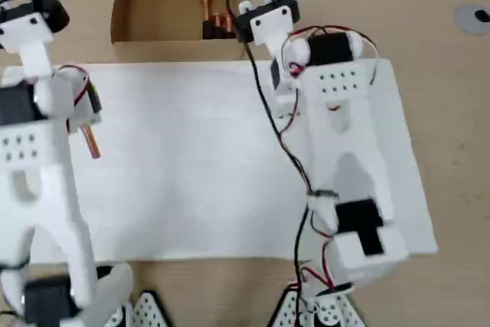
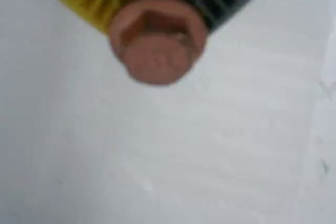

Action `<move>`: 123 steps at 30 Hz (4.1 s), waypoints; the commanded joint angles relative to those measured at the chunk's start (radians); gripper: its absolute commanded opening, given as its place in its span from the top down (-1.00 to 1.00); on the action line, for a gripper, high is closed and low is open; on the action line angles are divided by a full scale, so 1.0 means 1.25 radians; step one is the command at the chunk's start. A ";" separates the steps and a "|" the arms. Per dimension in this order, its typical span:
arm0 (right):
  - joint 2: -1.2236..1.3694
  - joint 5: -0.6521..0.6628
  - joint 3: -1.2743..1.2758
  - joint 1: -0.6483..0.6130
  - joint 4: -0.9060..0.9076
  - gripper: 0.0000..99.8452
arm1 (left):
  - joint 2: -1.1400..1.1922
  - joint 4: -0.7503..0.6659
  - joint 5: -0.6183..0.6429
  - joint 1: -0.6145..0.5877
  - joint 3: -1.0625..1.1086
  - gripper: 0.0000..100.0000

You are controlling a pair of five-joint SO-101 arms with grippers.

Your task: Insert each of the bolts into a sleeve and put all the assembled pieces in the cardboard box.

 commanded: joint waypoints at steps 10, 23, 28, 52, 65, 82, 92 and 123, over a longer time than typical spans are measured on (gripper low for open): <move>0.255 0.049 -0.234 0.013 -0.007 0.63 | -0.516 -0.297 -0.021 -0.005 0.450 0.98; 0.366 0.063 -0.285 0.085 -0.007 0.63 | -0.824 -0.433 -0.021 -0.002 0.694 0.99; 0.395 0.077 -0.288 0.085 -0.011 0.63 | -0.851 -0.431 -0.022 -0.002 0.708 0.99; 0.451 0.205 -0.288 0.087 -0.107 0.63 | -0.855 -0.428 -0.022 -0.002 0.709 0.99; 0.517 0.201 -0.289 0.090 -0.122 0.63 | -0.855 -0.427 -0.022 -0.007 0.709 0.98; 0.524 0.201 -0.381 0.093 -0.117 0.95 | -0.855 -0.383 -0.022 -0.009 0.702 0.98; 0.585 0.201 -0.387 0.089 -0.077 0.85 | -0.855 -0.383 -0.082 -0.009 0.706 0.99; 0.651 0.230 -0.401 0.089 -0.050 0.76 | -0.855 -0.383 -0.083 -0.009 0.705 0.98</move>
